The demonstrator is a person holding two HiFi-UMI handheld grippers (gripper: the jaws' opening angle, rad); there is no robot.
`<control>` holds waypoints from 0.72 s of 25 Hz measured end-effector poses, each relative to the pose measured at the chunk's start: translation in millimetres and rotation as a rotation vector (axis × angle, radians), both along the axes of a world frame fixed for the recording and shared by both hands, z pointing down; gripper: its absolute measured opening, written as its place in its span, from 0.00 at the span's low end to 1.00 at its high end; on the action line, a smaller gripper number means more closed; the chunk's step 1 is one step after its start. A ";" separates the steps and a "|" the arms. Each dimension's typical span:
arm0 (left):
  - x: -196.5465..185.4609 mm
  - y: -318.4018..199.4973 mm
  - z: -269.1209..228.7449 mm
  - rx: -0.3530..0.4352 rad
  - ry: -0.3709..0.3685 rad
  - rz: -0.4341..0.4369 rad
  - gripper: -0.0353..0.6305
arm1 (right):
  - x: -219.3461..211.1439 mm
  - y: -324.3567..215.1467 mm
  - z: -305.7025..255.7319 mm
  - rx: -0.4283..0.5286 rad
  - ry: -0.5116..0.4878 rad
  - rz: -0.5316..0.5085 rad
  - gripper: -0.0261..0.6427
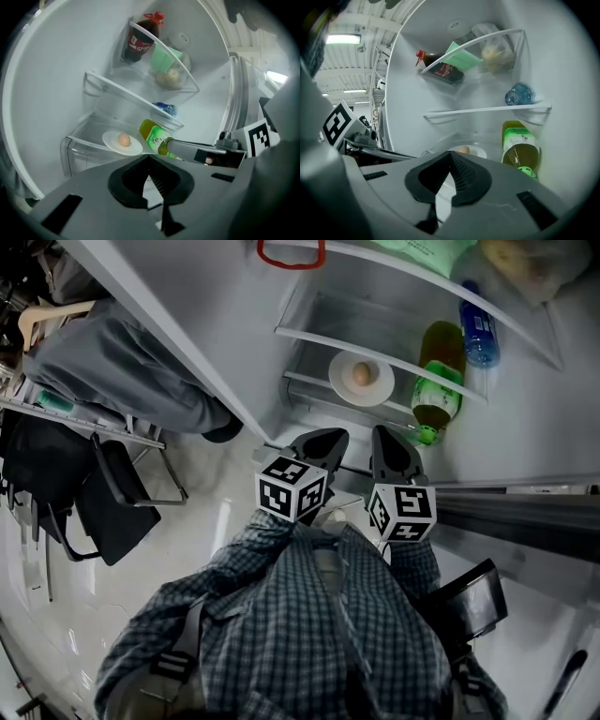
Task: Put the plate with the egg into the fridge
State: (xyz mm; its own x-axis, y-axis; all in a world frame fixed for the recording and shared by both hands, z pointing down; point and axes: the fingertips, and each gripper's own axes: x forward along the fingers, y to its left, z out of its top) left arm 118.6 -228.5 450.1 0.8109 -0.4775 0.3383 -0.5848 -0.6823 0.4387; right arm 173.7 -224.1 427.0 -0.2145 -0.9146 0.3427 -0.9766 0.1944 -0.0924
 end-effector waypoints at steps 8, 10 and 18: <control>8.4 6.3 4.6 0.037 -0.044 0.043 0.06 | -0.9 1.6 4.2 -0.002 0.028 -0.006 0.05; 8.7 6.5 5.6 0.031 -0.041 0.043 0.06 | -2.0 1.7 4.5 -0.002 0.026 -0.009 0.05; 9.8 4.8 4.3 0.035 -0.033 0.040 0.06 | -1.8 2.2 5.3 -0.004 0.019 -0.010 0.05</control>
